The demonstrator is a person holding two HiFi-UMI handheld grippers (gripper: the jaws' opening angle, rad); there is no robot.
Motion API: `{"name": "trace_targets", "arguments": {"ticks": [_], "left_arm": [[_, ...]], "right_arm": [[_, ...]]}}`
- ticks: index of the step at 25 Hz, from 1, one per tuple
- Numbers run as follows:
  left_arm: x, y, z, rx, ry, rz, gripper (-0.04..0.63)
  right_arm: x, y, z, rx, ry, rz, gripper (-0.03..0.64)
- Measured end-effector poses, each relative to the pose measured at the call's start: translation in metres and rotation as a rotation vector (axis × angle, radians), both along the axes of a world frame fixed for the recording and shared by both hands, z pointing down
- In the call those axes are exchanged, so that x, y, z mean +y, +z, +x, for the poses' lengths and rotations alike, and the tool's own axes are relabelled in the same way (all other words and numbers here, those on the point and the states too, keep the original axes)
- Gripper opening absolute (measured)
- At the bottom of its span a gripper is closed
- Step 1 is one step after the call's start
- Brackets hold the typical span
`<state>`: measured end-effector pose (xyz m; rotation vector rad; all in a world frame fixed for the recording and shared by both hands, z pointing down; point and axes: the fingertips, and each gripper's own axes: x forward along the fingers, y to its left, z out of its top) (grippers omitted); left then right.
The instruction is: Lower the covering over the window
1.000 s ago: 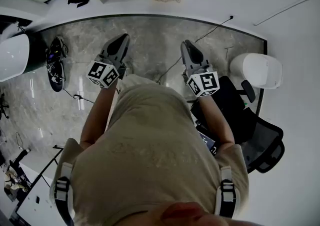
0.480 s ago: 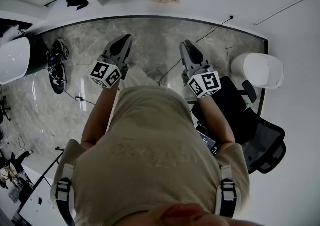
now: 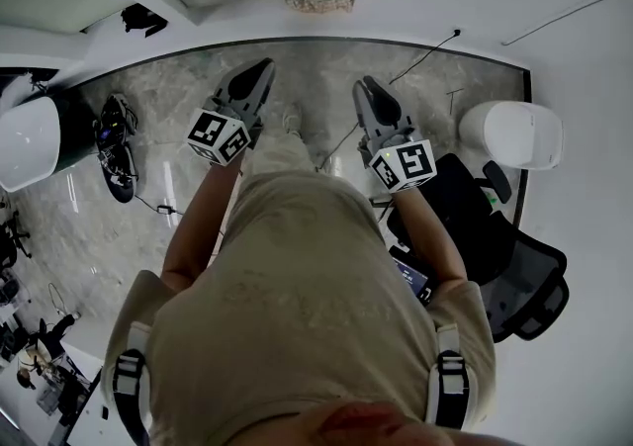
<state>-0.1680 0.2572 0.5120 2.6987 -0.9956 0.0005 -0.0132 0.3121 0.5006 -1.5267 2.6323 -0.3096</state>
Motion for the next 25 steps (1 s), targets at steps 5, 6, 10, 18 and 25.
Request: {"name": "trace_targets", "arguments": {"ticks": [5,6,10,18,25], "left_arm": [[-0.05,-0.001,0.002,0.0,0.03,-0.009,0.017],[-0.058,-0.002,0.003,0.0,0.036,-0.008,0.017],[-0.095,-0.001,-0.004,0.004,0.055,-0.009,0.017],[-0.16,0.007,-0.024,0.025,0.091,-0.023,0.017],[-0.193,0.021,-0.027,0.029,0.129,-0.024,0.017]], "right_arm": [[-0.048,-0.009,0.007,-0.003,0.039,0.016,0.048],[-0.056,-0.011,0.008,-0.004,0.047,0.022,0.048],[-0.094,-0.017,0.001,-0.009,0.068,0.04,0.048],[-0.156,-0.015,-0.018,0.022,0.104,0.034,0.048],[-0.183,-0.008,-0.026,0.036,0.136,0.048,0.048]]}}
